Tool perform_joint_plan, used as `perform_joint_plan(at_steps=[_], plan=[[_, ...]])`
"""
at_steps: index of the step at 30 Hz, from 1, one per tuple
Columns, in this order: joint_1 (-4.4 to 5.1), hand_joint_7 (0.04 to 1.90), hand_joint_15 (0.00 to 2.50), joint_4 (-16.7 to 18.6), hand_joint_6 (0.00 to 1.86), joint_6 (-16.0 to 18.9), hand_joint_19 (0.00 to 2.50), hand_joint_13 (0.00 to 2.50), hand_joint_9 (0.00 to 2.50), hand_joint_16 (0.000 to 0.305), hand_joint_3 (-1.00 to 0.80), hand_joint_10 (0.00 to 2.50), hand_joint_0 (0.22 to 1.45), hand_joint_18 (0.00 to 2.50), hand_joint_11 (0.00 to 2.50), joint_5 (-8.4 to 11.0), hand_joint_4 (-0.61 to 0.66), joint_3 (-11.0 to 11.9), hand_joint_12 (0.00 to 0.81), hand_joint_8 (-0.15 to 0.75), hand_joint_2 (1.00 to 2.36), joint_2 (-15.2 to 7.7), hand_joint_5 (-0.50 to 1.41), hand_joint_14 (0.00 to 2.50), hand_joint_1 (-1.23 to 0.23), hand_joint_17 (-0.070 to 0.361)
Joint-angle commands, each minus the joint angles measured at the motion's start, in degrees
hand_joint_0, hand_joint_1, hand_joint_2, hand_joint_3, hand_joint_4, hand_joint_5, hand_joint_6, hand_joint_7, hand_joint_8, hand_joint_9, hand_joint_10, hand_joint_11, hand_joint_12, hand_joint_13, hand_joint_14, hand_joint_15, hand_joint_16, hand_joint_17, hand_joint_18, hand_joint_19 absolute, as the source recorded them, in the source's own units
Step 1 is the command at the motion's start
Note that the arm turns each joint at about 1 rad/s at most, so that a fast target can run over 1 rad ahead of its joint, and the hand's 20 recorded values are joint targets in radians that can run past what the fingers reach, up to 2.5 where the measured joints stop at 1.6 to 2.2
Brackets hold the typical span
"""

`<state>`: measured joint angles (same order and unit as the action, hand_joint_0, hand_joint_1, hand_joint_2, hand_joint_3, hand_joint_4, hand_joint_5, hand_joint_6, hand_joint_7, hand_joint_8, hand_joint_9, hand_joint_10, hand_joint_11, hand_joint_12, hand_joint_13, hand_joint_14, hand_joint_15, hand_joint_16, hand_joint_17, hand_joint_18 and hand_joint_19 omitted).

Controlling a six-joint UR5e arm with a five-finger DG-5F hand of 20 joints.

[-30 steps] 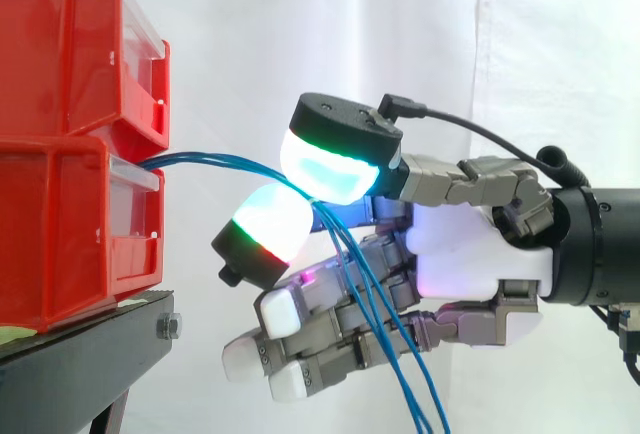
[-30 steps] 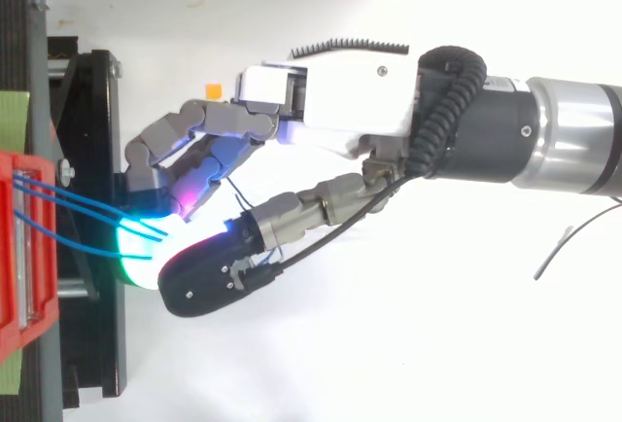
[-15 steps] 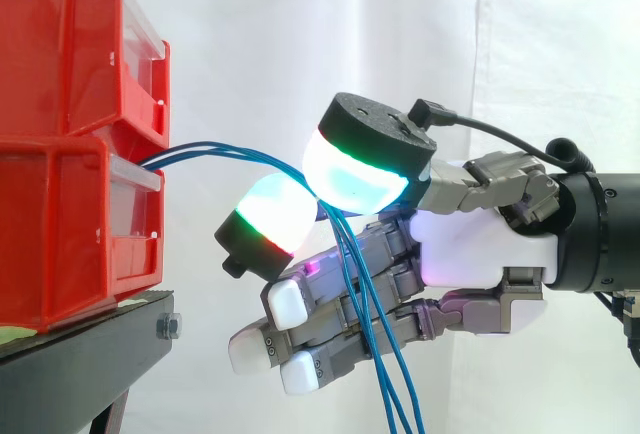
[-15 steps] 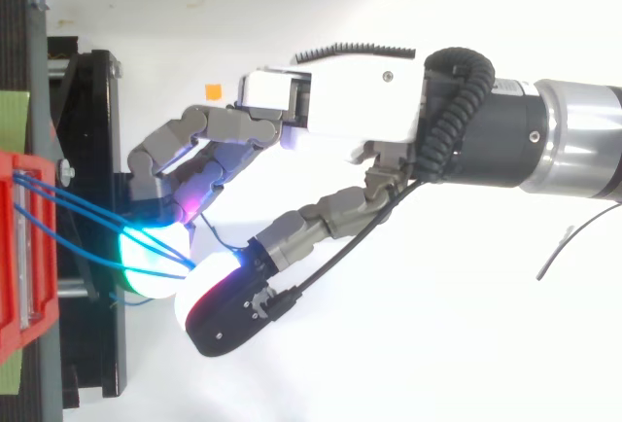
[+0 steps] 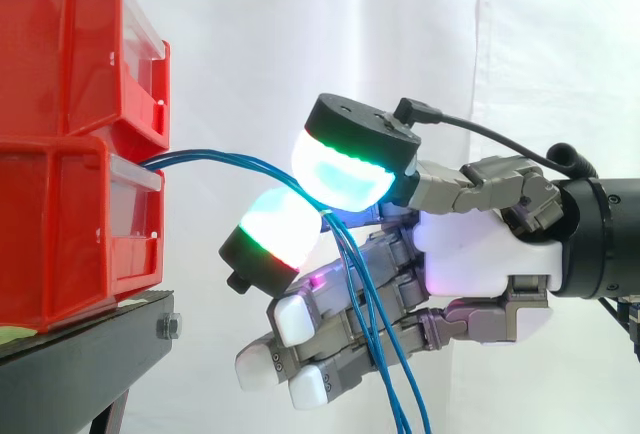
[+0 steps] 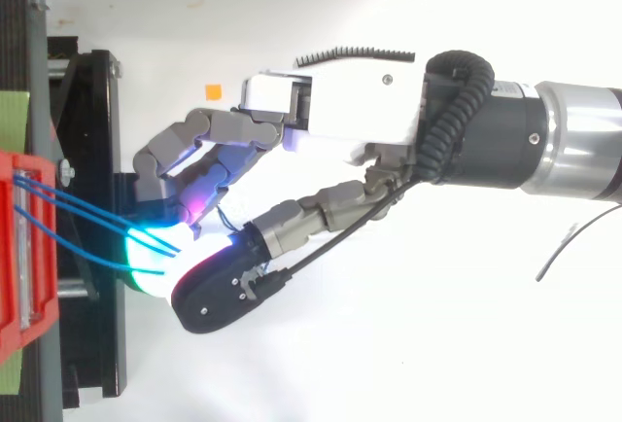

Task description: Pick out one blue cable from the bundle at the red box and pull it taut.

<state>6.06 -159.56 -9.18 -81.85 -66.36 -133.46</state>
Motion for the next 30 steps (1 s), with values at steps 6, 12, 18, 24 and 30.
perform_joint_plan(at_steps=[6,12,18,24,30], plan=[[-0.18,1.09,0.27,-0.1,0.85,0.1,0.47,0.65,0.85,0.049,-0.28,0.02,0.61,0.53,0.59,0.11,0.09,0.0,0.317,0.286,1.02,0.0,-0.19,0.01,-0.67,0.111],[-0.35,1.2,0.25,-0.1,0.89,0.2,0.44,0.64,0.82,0.049,-0.26,0.02,0.66,0.53,0.6,0.11,0.04,0.0,0.317,0.279,1.03,0.0,-0.21,0.01,-0.8,0.111],[-0.35,1.18,0.24,-0.1,0.91,0.2,0.41,0.66,0.84,0.048,-0.46,0.02,0.73,0.58,0.61,0.02,0.05,0.0,0.316,0.28,1.0,0.0,-0.21,0.01,-0.87,0.108],[-0.35,1.18,0.23,-0.1,0.91,0.3,0.38,0.7,0.86,0.044,-0.5,0.02,0.78,0.63,0.65,0.11,0.05,0.0,0.309,0.268,1.0,0.0,-0.22,0.01,-0.88,0.099],[-0.35,1.14,0.26,-0.1,0.91,0.5,0.39,0.72,0.9,0.043,-0.5,0.02,0.73,0.63,0.69,0.11,0.11,0.1,0.309,0.268,1.0,0.0,-0.21,0.01,-0.9,0.098]])
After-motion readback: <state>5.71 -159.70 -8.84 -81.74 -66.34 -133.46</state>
